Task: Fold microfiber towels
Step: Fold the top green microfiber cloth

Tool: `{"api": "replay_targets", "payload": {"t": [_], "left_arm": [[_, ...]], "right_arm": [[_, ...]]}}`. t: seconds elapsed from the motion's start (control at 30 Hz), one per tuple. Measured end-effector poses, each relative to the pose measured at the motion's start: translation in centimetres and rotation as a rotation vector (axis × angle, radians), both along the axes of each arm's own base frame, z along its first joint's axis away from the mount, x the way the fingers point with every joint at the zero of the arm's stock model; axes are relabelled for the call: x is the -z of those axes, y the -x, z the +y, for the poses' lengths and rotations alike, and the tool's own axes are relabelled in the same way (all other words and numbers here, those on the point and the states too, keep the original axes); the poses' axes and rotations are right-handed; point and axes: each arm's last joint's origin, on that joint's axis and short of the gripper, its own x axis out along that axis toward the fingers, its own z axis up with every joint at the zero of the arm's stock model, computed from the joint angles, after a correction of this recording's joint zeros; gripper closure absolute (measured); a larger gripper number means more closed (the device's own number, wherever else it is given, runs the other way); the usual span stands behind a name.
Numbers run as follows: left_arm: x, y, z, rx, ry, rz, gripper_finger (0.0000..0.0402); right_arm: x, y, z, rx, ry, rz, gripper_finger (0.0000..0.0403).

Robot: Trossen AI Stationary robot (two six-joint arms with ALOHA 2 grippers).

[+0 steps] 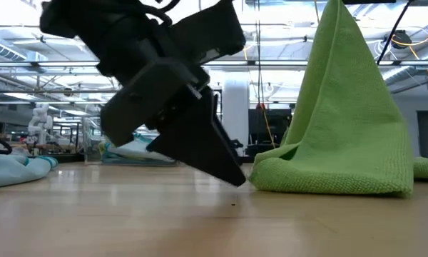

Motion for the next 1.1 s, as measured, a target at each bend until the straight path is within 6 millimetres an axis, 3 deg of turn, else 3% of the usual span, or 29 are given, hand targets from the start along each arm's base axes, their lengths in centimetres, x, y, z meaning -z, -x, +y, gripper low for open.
{"api": "replay_targets", "payload": {"t": [0.1, 0.23, 0.43, 0.6, 0.67, 0.9, 1.1], "left_arm": [[-0.2, -0.4, 0.3, 0.036, 0.026, -0.011, 0.0169], [0.0, -0.7, 0.6, 0.087, 0.066, -0.003, 0.0198], [0.8, -1.2, 0.6, 0.167, 0.064, -0.004, 0.0275], [0.6, -1.2, 0.7, 0.188, 0.028, -0.014, 0.0361], [-0.1, -0.9, 0.9, 0.17, 0.011, 0.002, 0.039], [-4.0, 2.2, 1.5, -0.135, -0.125, 0.043, 0.0397], [-9.1, 5.6, 0.1, -0.46, -0.28, -0.255, 0.0398]], "right_arm": [[0.0, 0.0, 0.0, 0.0, 0.0, 0.0, 0.0399], [0.0, 0.0, 0.0, 0.0, 0.0, 0.0, 0.0399], [0.0, 0.0, 0.0, 0.0, -0.003, -0.002, 0.0399], [0.0, 0.0, 0.0, -0.001, -0.002, -0.002, 0.0399], [0.0, 0.0, 0.0, -0.002, -0.003, -0.001, 0.0399], [0.1, -0.4, -0.1, -0.056, -0.092, -0.006, 0.0399], [-0.1, -2.0, -0.3, -0.095, -0.221, -0.057, 0.0399]]}}
